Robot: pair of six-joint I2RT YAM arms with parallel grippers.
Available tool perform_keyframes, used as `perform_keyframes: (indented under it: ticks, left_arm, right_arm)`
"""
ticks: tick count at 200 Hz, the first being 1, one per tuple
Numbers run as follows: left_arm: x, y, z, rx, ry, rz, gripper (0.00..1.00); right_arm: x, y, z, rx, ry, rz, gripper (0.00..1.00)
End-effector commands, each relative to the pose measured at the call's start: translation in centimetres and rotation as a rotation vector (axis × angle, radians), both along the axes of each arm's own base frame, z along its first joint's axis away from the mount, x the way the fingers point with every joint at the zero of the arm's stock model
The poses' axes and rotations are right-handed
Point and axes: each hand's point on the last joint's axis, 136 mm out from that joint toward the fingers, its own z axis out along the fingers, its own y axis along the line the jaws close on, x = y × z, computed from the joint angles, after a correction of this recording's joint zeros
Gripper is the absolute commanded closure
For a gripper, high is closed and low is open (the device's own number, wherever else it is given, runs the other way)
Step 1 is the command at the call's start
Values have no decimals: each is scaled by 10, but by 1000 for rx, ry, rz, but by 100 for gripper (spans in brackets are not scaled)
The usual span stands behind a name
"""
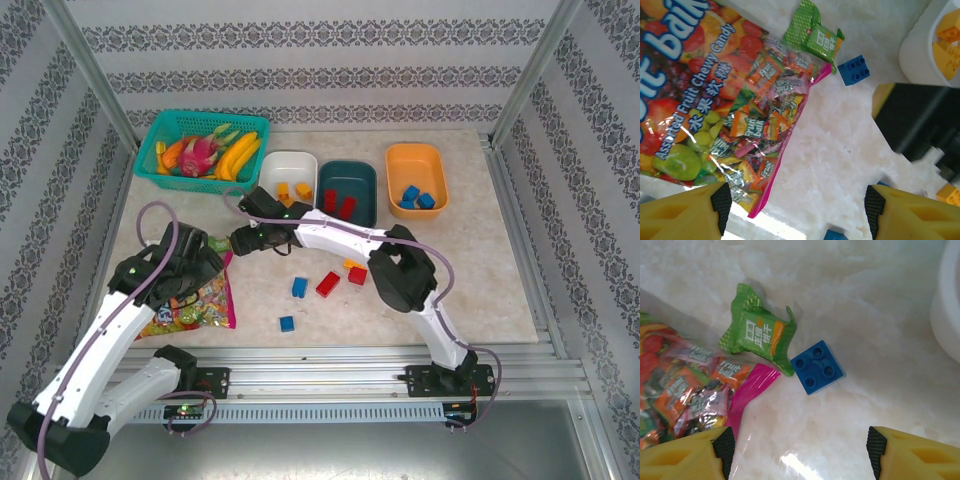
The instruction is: Sort the legos into containers by color
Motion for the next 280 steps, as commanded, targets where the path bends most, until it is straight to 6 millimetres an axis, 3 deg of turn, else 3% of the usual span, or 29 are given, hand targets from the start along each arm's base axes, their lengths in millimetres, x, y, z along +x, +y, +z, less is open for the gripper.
perform_keyframes:
  ticks: [1,70,98,168,230,280]
  left_arm:
    - [-21,13,-6,26,51,48,27]
    - [-35,17,3,24,45,37,27]
    - [-37,17,3,17,45,39,27]
    - [-38,17,5,12,35,44,27]
    - [-35,14,3,4,37,38,28]
    - [-34,11,-2,-5,43,19,28]
  right_arm:
    - [7,7,-10,-61,-24,-12,27]
    - [35,18,-42,-153,-61,5,26]
    - [37,24,-52,-170,-53,24,26]
    - [34,12,-71,-231,-7,20,35]
    - [36,-5,-68,-275,-21,11,50]
    - [31,-7,-48,-241,-28,5,61]
